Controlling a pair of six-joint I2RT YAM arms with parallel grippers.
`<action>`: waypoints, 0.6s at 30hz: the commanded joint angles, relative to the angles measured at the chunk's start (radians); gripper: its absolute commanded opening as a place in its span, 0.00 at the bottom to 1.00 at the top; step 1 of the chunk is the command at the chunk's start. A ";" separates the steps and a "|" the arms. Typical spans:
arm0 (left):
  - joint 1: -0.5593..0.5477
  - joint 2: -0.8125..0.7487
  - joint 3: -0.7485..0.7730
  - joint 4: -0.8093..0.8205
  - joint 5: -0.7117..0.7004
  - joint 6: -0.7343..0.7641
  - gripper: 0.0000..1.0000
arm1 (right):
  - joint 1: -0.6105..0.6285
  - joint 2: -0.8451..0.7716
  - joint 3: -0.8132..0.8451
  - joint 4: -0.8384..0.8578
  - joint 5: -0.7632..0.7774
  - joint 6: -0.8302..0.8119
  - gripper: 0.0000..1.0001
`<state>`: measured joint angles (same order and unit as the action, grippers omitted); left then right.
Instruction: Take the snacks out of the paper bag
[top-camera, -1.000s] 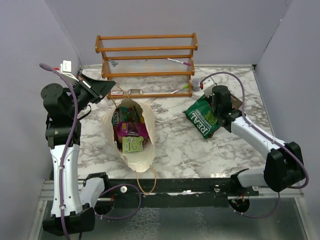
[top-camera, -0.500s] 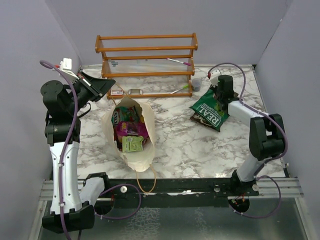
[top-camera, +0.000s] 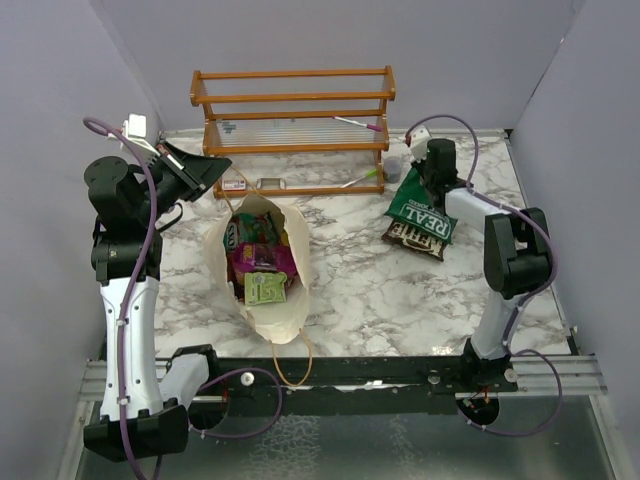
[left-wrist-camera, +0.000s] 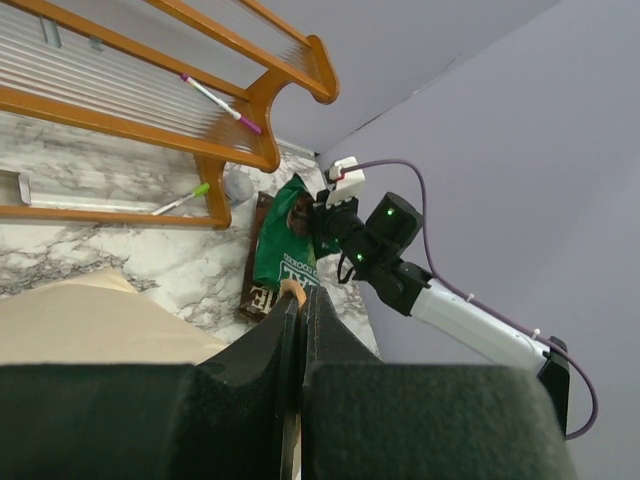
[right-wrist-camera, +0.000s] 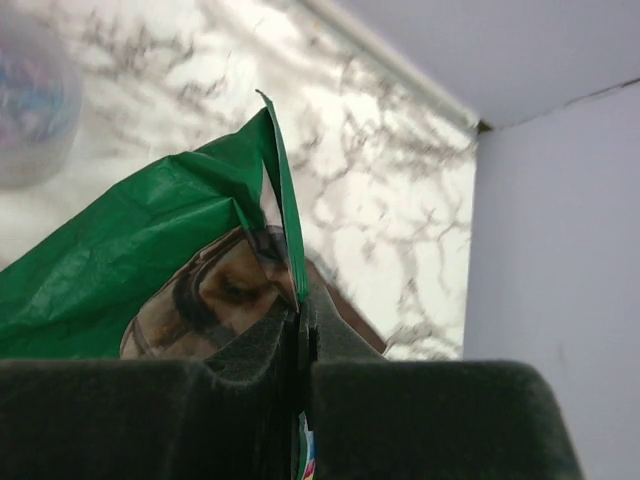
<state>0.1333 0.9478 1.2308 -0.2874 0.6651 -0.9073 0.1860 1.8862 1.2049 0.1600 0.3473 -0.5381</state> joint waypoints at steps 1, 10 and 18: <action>-0.002 0.002 0.018 0.026 0.004 0.012 0.00 | -0.003 0.072 0.101 0.078 0.042 -0.066 0.03; -0.002 0.017 0.021 0.031 0.008 0.009 0.00 | -0.003 0.036 0.041 0.001 0.008 0.038 0.18; -0.002 0.008 -0.004 0.065 0.032 -0.023 0.00 | -0.004 -0.104 -0.007 -0.022 0.122 0.210 0.83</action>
<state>0.1329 0.9665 1.2308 -0.2779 0.6689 -0.9108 0.1860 1.9133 1.1923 0.1715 0.4091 -0.4503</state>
